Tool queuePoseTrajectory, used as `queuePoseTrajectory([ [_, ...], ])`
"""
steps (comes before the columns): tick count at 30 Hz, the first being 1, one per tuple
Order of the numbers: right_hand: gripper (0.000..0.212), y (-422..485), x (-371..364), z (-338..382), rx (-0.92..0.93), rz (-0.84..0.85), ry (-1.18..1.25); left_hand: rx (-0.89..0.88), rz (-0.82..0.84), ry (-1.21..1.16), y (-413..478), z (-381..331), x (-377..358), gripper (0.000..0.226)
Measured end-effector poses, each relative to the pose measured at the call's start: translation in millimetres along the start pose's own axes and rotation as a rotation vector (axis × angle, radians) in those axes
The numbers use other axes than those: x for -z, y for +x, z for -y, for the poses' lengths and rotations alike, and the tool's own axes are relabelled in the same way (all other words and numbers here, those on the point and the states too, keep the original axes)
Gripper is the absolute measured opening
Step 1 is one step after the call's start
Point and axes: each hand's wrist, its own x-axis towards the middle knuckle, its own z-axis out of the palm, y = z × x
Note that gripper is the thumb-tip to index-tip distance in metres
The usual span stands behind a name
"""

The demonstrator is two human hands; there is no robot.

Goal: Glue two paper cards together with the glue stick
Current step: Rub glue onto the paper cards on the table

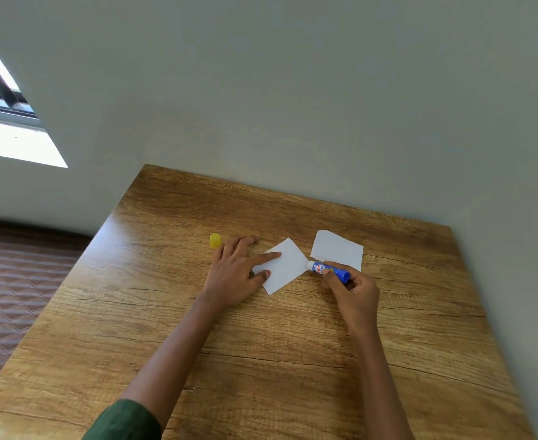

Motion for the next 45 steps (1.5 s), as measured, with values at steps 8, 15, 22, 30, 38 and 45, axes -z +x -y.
queuePoseTrajectory([
  [8,0.021,-33,-19,6,0.017,0.227,0.002,-0.005,0.011,0.029,0,2,-1,0.058],
  [15,0.02,-33,-22,12,0.078,0.333,-0.011,-0.015,-0.004,0.025,0,3,-2,0.057],
  [22,0.022,-31,-23,10,0.09,0.351,-0.042,-0.016,-0.001,0.047,0,2,-1,0.057],
  [30,0.017,-25,-19,6,0.056,0.276,-0.05,-0.022,0.002,0.05,0,4,-2,0.055],
  [38,0.015,-14,-8,9,0.033,0.175,-0.038,-0.028,-0.012,0.038,-1,3,-1,0.054],
  [45,0.008,-1,-3,2,0.002,0.061,-0.052,-0.029,-0.02,0.037,0,4,-3,0.054],
])
